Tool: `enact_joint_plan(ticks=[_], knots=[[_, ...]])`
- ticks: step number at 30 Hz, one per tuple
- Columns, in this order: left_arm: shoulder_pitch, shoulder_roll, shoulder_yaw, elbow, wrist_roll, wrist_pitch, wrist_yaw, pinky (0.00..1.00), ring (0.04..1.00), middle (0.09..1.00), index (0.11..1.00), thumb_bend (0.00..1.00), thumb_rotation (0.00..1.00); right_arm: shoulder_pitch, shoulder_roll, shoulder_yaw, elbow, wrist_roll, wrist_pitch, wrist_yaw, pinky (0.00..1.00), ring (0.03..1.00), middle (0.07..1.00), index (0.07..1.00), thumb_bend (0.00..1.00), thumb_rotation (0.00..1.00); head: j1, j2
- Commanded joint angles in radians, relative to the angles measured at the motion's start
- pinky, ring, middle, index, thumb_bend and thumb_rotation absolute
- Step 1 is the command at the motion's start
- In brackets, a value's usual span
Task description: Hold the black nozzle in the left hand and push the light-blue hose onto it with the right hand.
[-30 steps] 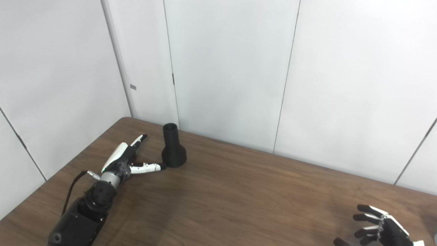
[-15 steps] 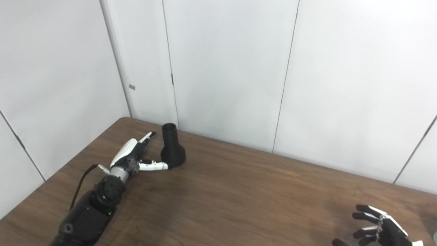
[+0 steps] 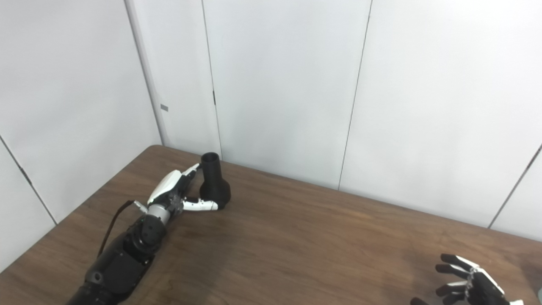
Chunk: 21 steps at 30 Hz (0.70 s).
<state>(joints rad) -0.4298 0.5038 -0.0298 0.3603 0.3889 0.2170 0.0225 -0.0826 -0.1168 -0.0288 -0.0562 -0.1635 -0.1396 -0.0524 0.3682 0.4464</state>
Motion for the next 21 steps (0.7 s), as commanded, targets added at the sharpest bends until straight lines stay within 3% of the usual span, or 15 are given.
enact_joint_plan(ticks=[1,10,14,21], knots=[[-0.044,0.012,-0.001,0.0,0.01,-0.027,0.014,0.95,1.0,0.984,0.97,1.0,0.37,-0.014,-0.002,-0.005,-0.045,0.019,-0.001,0.006,0.33,0.47,0.656,0.706,0.57,0.0,0.0,0.001],[-0.069,0.006,-0.021,0.061,0.017,-0.054,0.025,0.91,1.0,0.978,0.964,1.0,0.38,0.0,0.004,-0.009,-0.085,0.01,0.078,0.005,0.41,0.528,0.648,0.718,0.59,0.0,-0.012,0.01],[-0.076,0.003,-0.024,0.073,0.012,-0.046,0.018,0.94,1.0,0.985,0.966,1.0,0.37,0.003,0.001,-0.009,-0.084,0.012,0.078,0.007,0.44,0.532,0.626,0.715,0.59,0.0,-0.014,0.013],[-0.086,-0.003,-0.032,0.109,0.012,-0.061,0.02,0.9,0.99,0.966,0.959,1.0,0.37,0.011,0.0,-0.008,-0.091,-0.002,0.077,0.003,0.46,0.521,0.656,0.708,0.6,0.0,-0.023,0.024]])
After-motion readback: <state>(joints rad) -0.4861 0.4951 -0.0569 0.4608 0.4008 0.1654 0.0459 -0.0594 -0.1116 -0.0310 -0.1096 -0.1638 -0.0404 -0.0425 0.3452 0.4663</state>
